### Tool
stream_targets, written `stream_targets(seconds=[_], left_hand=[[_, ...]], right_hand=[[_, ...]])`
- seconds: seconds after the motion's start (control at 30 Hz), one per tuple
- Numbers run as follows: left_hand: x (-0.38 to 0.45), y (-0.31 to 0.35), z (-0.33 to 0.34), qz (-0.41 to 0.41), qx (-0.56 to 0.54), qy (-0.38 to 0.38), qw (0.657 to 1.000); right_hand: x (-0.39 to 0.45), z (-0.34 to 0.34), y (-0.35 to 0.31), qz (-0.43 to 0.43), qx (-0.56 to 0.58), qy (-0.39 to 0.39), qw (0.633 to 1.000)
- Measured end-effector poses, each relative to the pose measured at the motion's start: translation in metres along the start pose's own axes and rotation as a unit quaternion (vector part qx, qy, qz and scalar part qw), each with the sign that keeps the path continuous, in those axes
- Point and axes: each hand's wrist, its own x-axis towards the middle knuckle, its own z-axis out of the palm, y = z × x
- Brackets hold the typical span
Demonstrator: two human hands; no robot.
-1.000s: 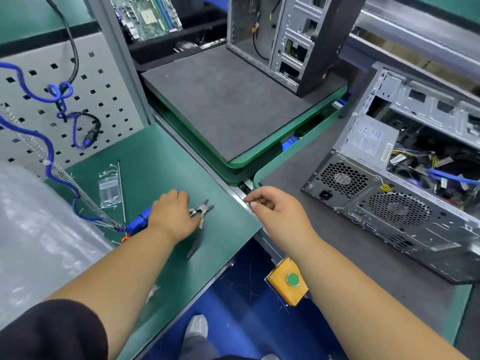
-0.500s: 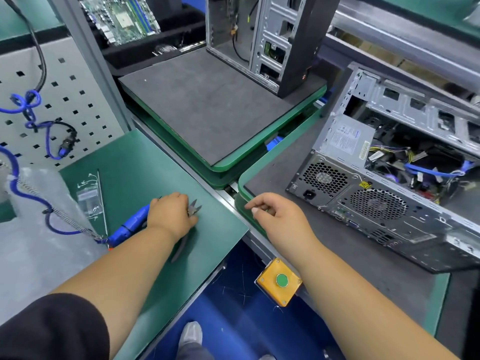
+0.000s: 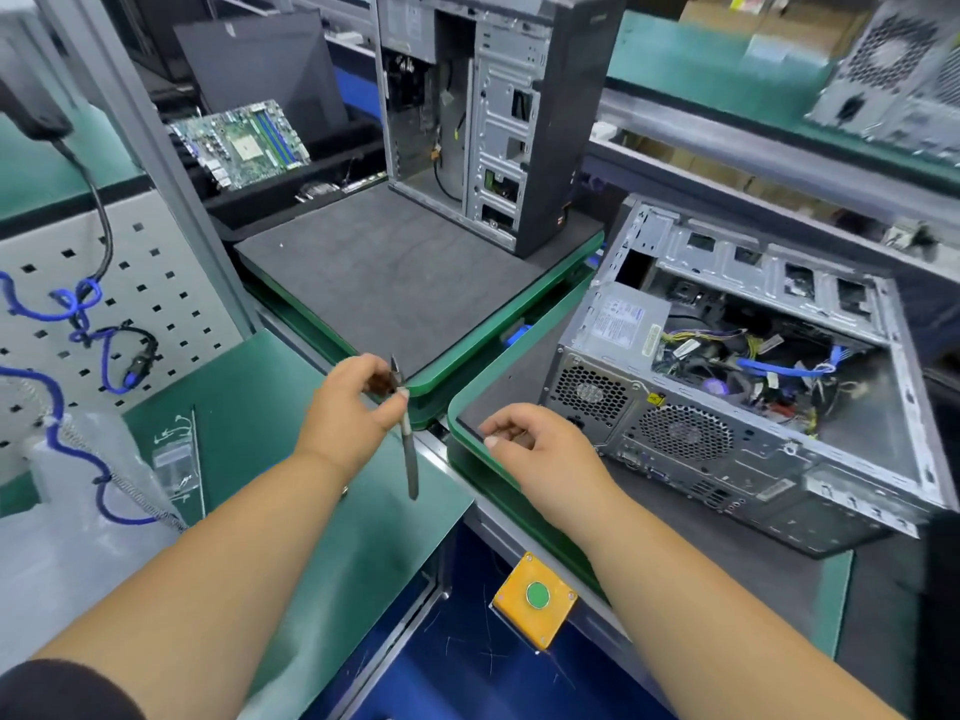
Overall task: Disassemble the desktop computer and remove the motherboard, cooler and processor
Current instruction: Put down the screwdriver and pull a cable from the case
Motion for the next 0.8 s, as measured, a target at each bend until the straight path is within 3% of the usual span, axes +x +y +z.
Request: stream_targets(seconds=[0.17, 0.37, 0.53, 0.8], left_hand=[[0.007, 0.066, 0.006, -0.017, -0.129, -0.011, 0.991], [0.005, 0.140, 0.022, 0.036, -0.182, -0.061, 0.981], [-0.010, 0.215, 0.057, 0.068, -0.290, -0.118, 0.947], [-0.036, 0.293, 0.124, 0.100, -0.353, -0.180, 0.913]], right_hand=[[-0.012, -0.027, -0.004, -0.010, -0.013, -0.015, 1.000], [-0.028, -0.065, -0.010, -0.005, 0.033, -0.021, 0.999], [-0.057, -0.119, -0.006, -0.024, 0.089, -0.016, 0.996], [-0.096, -0.197, 0.023, 0.012, 0.123, 0.026, 0.992]])
